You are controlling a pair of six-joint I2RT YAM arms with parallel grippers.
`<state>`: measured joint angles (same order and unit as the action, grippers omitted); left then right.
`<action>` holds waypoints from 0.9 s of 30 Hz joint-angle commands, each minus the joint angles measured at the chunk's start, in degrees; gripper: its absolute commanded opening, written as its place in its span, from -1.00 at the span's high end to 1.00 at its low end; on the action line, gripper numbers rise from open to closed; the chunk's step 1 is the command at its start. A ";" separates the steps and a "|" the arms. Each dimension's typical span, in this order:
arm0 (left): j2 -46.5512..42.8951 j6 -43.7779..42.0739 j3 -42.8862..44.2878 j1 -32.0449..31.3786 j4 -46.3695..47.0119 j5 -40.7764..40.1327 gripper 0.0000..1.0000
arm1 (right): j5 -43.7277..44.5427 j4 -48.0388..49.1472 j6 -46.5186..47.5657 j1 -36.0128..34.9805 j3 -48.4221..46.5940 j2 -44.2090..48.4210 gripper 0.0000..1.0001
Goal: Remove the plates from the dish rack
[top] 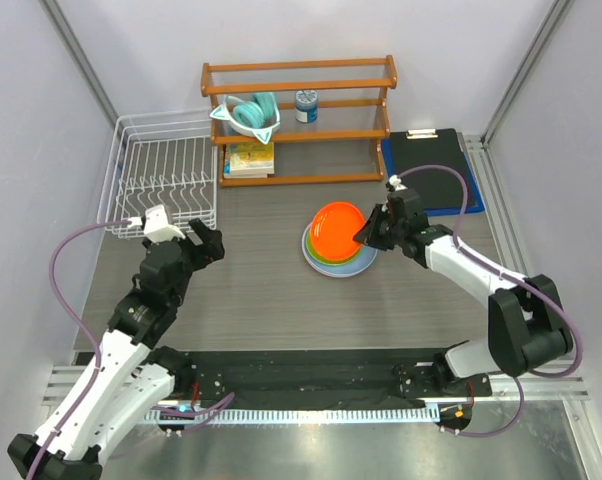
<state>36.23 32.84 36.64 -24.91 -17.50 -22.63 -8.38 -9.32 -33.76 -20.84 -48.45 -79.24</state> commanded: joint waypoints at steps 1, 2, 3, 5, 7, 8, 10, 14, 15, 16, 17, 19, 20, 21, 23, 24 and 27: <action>-0.46 0.56 0.36 -0.23 -0.87 -3.64 -0.72 | -2.16 2.73 -0.08 0.62 -2.35 -3.54 0.97; -0.28 0.56 0.53 -0.23 -1.66 -3.73 -0.74 | -2.34 3.34 -0.08 0.71 -2.53 -4.33 0.98; -0.11 0.73 0.62 -0.32 -1.92 -3.82 -0.74 | -2.43 3.61 -0.08 0.80 -2.79 -5.82 0.98; 0.07 0.82 0.36 -0.23 -2.02 -3.82 -0.75 | -3.48 4.92 0.18 0.98 -3.58 -7.41 0.98; 0.16 0.82 0.18 -0.23 -1.84 -3.65 -0.75 | -4.53 5.45 0.10 0.89 -4.46 -9.70 0.98; 0.25 0.82 0.27 -0.23 -1.93 -3.56 -0.75 | -4.89 6.15 0.18 0.98 -4.64 -10.22 0.98; 0.34 0.74 0.18 -0.23 -2.19 -3.73 -0.75 | -6.02 6.51 0.18 1.06 -5.25 -11.80 0.91; 0.42 0.82 0.01 -0.23 -2.10 -3.91 -0.76 | -6.74 5.73 -0.08 0.98 -5.87 -12.87 0.50; 0.60 0.82 0.01 -0.23 -2.02 -3.91 -0.76 | -6.56 5.28 0.09 0.98 -5.96 -12.69 0.37; 0.69 0.82 0.01 -0.23 -2.19 -3.91 -0.76 | -6.47 5.11 0.27 0.98 -5.70 -11.82 0.30; 0.86 0.82 0.01 -0.23 -2.28 -4.00 -0.76 | -5.25 3.89 0.53 0.98 -5.61 -11.38 0.20; 1.04 1.00 -0.17 -0.23 -2.10 -4.35 -0.79 | -4.45 2.39 1.94 0.89 -6.04 -10.59 -0.03; 1.04 1.17 -0.17 -0.23 -2.10 -4.61 -0.88 | -3.75 0.38 2.46 0.98 -6.39 -9.62 -0.05; 1.21 1.35 -0.08 -0.23 -2.10 -4.79 -0.95 | -2.96 -0.51 3.25 0.89 -6.48 -9.09 -0.14; 1.56 1.61 0.01 -0.23 -2.02 -4.96 -0.99 | -2.34 -2.09 4.31 0.89 -6.57 -6.82 -0.25; 1.83 1.79 0.01 -0.23 -1.75 -4.96 -0.99 | -0.95 -2.89 4.92 0.89 -6.66 -6.02 -0.30; 2.97 2.14 0.44 -0.23 -1.31 -5.14 -0.99 | 1.43 -5.52 7.12 0.89 -6.84 -2.16 -0.47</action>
<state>38.20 34.04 36.62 -25.02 -20.03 -26.02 -11.07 -11.20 -30.44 -19.81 -52.62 -87.94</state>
